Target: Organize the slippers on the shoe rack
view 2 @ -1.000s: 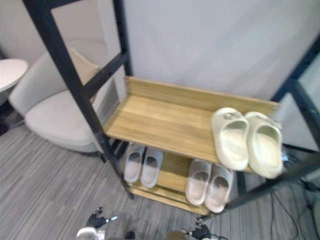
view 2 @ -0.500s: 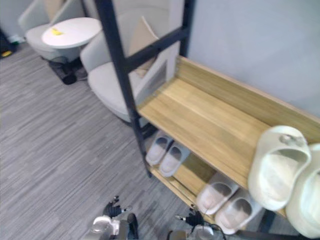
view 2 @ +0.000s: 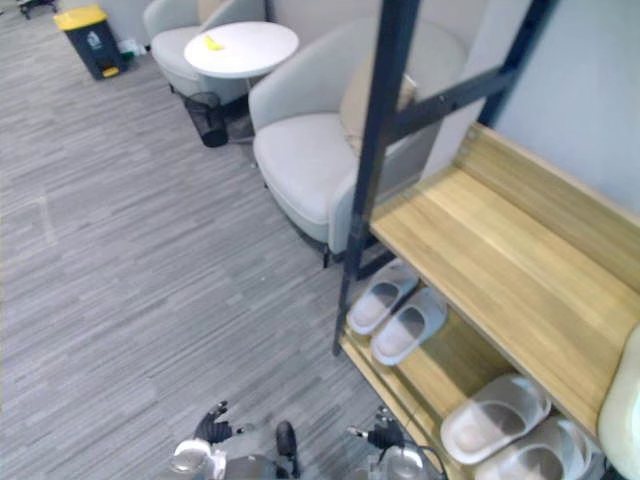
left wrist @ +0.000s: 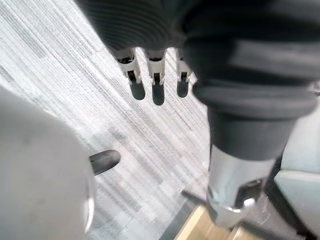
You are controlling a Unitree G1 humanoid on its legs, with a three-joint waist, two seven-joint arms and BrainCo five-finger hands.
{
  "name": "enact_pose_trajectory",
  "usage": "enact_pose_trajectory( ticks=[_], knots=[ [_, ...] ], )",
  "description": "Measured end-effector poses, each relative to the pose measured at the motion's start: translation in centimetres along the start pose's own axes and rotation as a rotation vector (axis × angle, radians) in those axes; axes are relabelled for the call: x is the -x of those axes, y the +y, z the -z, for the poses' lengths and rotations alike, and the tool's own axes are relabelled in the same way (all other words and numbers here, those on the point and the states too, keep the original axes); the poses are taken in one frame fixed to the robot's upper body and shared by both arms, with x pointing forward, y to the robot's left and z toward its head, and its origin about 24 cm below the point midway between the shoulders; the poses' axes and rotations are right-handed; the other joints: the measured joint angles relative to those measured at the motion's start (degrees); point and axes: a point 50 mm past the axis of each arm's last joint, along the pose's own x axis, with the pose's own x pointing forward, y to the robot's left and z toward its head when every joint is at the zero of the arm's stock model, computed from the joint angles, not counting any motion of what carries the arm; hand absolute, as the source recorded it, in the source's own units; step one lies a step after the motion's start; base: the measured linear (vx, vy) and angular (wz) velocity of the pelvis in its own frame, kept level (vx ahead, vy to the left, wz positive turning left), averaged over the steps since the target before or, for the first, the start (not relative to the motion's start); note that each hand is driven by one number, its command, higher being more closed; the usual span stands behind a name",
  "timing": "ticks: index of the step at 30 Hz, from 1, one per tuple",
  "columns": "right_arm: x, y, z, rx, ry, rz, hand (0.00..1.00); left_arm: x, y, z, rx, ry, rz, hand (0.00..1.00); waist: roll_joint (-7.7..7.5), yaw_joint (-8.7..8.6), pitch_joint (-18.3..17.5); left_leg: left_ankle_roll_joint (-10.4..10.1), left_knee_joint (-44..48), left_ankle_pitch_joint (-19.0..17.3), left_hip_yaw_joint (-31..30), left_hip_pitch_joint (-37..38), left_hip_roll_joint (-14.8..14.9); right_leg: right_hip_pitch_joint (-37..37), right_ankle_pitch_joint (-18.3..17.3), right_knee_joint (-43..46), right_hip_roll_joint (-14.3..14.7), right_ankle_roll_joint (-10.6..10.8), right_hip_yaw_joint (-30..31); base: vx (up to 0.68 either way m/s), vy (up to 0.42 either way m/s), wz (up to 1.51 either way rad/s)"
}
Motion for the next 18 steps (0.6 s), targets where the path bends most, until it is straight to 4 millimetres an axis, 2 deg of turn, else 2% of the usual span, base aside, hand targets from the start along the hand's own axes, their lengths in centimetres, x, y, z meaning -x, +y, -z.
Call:
enact_pose_trajectory(
  ticks=[1,2,3,4,8,9,11,12,13,14,15,16,17,18],
  knots=[
    [-0.1,-0.1,-0.3,0.002,-0.009,0.002,0.00,0.0,-0.2,0.0,0.002,0.001,0.004,0.00,0.55,-0.29,-0.01,0.35,1.02,-0.80,-1.11,-0.41,0.26,-2.70,1.27,5.58,-0.15,-1.22,1.92,0.22,0.117,0.71],
    [-0.2,-0.8,-0.8,0.009,-0.029,0.014,0.00,0.0,-0.3,-0.1,0.008,-0.003,0.007,0.00,2.50,-0.95,0.21,0.17,2.13,-1.62,-4.15,0.05,1.07,-7.71,0.78,12.77,2.20,-3.69,7.67,0.20,0.121,0.73],
    [-0.1,-0.8,-0.8,0.010,-0.030,0.014,0.00,0.0,-0.3,-0.2,0.010,-0.003,0.008,0.00,2.44,-1.07,0.24,0.33,2.17,-1.88,-4.99,0.19,1.26,-8.46,-0.08,13.23,3.32,-4.10,8.94,0.35,0.107,1.08],
    [-0.1,-0.6,-0.8,0.014,-0.031,0.004,0.00,0.0,-0.1,-0.1,0.012,-0.002,0.002,0.00,2.45,-0.85,0.68,0.09,0.84,-1.95,-8.15,1.74,1.34,-12.00,-2.51,12.95,7.45,-5.03,12.43,0.31,0.040,0.82],
    [-0.2,-0.5,-1.1,0.014,-0.049,-0.003,0.00,0.0,0.4,0.5,0.025,0.024,-0.016,0.00,2.41,-1.23,0.81,-0.71,-3.05,-2.33,-15.77,7.46,1.27,-17.61,-1.85,4.83,14.69,-6.08,17.11,0.36,-0.018,1.11],
    [-0.1,-0.3,-1.1,0.013,-0.051,-0.008,0.00,0.0,0.4,0.5,0.024,0.022,-0.018,0.00,2.10,-1.58,0.64,-1.64,-3.12,-3.01,-18.51,8.59,0.56,-18.22,0.23,1.46,15.39,-7.66,18.89,0.37,-0.073,1.41],
    [-0.2,-0.2,-1.2,0.020,-0.054,-0.014,0.00,0.0,0.3,0.5,0.041,0.022,-0.021,0.00,1.84,-1.81,0.31,-3.32,-2.03,-4.69,-21.79,10.19,-0.40,-18.56,4.71,-3.33,15.09,-8.97,18.85,0.52,-0.102,1.35],
    [-0.2,-0.2,-1.2,0.018,-0.055,-0.014,0.00,0.1,0.2,0.6,0.063,0.029,-0.026,0.00,1.76,-2.03,-0.03,-4.53,1.41,-6.22,-22.46,9.87,-0.67,-17.81,10.01,-5.92,15.08,-10.73,18.64,0.40,-0.061,1.06],
    [-0.2,-0.3,-1.3,0.021,-0.056,-0.013,0.00,0.0,0.1,0.5,0.079,0.028,-0.027,0.00,2.44,-2.08,-0.17,-5.55,3.97,-7.08,-22.51,8.92,-0.28,-16.71,10.36,-7.08,15.07,-10.94,17.55,0.40,-0.030,1.02],
    [-0.3,-0.2,-1.8,0.025,-0.068,-0.015,0.00,0.1,-0.3,0.3,0.117,0.020,-0.031,0.00,3.47,-0.99,0.16,-8.53,13.21,-8.22,-20.59,4.69,0.00,-13.70,10.77,-10.16,15.24,-11.31,16.86,0.49,-0.054,0.60],
    [-0.3,0.0,-2.2,0.043,-0.085,-0.027,0.00,0.1,-0.7,-0.1,0.164,0.012,-0.035,0.00,4.35,-0.52,0.85,-10.35,24.52,-7.79,-16.39,0.33,0.97,-10.37,10.44,-12.76,15.45,-11.84,16.16,0.58,-0.055,0.50],
    [-0.3,0.3,-2.5,0.050,-0.096,-0.036,0.00,0.1,-0.6,-0.1,0.179,0.009,-0.042,0.00,4.49,-0.22,1.56,-10.72,30.54,-8.31,-12.96,-2.03,2.50,-8.34,10.21,-13.61,15.61,-12.18,16.04,0.55,-0.049,0.28],
    [-0.3,1.0,-2.8,0.059,-0.106,-0.058,0.00,0.1,-0.4,-0.5,0.204,-0.008,-0.050,0.00,4.71,0.23,2.24,-9.12,38.10,-9.30,-7.04,-4.43,6.83,-4.60,9.59,-14.75,16.11,-13.11,16.03,0.40,-0.010,0.20],
    [-0.3,1.6,-2.9,0.048,-0.113,-0.069,0.00,0.0,-0.3,-0.8,0.213,-0.022,-0.054,0.00,4.23,0.43,2.64,-8.70,41.30,-10.60,-3.24,-5.79,10.91,-1.61,9.24,-15.39,15.84,-13.61,15.08,0.38,-0.012,0.16]
  ],
)
